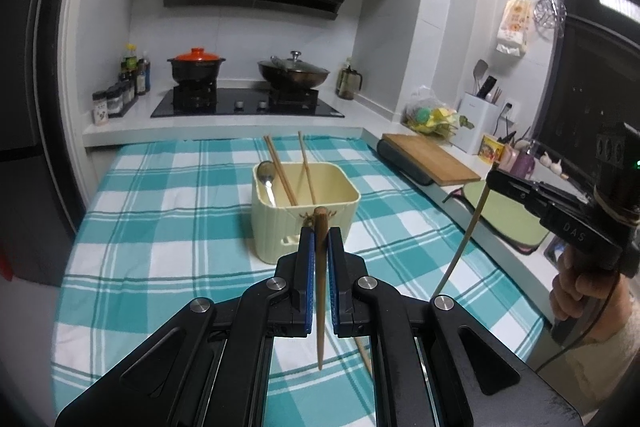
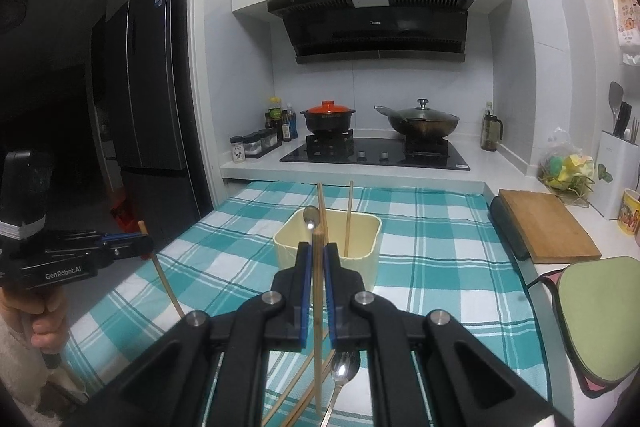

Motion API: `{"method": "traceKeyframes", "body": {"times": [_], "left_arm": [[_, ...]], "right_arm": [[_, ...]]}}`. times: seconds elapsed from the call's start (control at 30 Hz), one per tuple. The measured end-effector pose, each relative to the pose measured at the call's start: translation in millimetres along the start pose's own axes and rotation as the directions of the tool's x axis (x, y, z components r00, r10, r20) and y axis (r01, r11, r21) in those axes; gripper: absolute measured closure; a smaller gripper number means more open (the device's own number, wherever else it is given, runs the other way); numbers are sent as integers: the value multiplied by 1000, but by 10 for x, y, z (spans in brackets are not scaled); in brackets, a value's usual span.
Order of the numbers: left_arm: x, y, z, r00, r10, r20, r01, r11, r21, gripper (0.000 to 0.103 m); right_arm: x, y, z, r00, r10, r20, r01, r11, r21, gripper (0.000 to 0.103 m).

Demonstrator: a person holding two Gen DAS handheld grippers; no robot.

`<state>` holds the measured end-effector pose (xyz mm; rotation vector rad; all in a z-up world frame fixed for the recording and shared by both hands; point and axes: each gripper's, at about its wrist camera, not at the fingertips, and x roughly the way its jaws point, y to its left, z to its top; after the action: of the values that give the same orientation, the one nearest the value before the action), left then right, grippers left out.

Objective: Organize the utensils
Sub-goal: 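Lift both chopsticks over the cream box and open both tools to drop them in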

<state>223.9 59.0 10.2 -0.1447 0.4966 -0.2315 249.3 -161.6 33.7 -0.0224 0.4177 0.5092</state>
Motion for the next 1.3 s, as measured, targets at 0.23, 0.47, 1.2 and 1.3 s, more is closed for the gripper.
{"method": "traceKeyframes", "body": {"times": [0.23,0.47,1.2,1.3], "left_arm": [[-11,39,421,998,-7,56,8,1000,-10,99],[100,50,1109,988,10,155,-14,1000,20,99],[2117,498,1263,995,80,-55,-81,997,-19,99],[2311,553,1178,992,75,-106,-78,996,-31,98]], "right_arm": [[97,-35,237,999,-1,33,0,1000,12,97],[365,-62,725,995,12,100,-14,1000,16,97],[2275,-546,934,996,0,-91,1,1000,13,97],[2497,-594,818,988,0,-155,4,1000,27,97]]}}
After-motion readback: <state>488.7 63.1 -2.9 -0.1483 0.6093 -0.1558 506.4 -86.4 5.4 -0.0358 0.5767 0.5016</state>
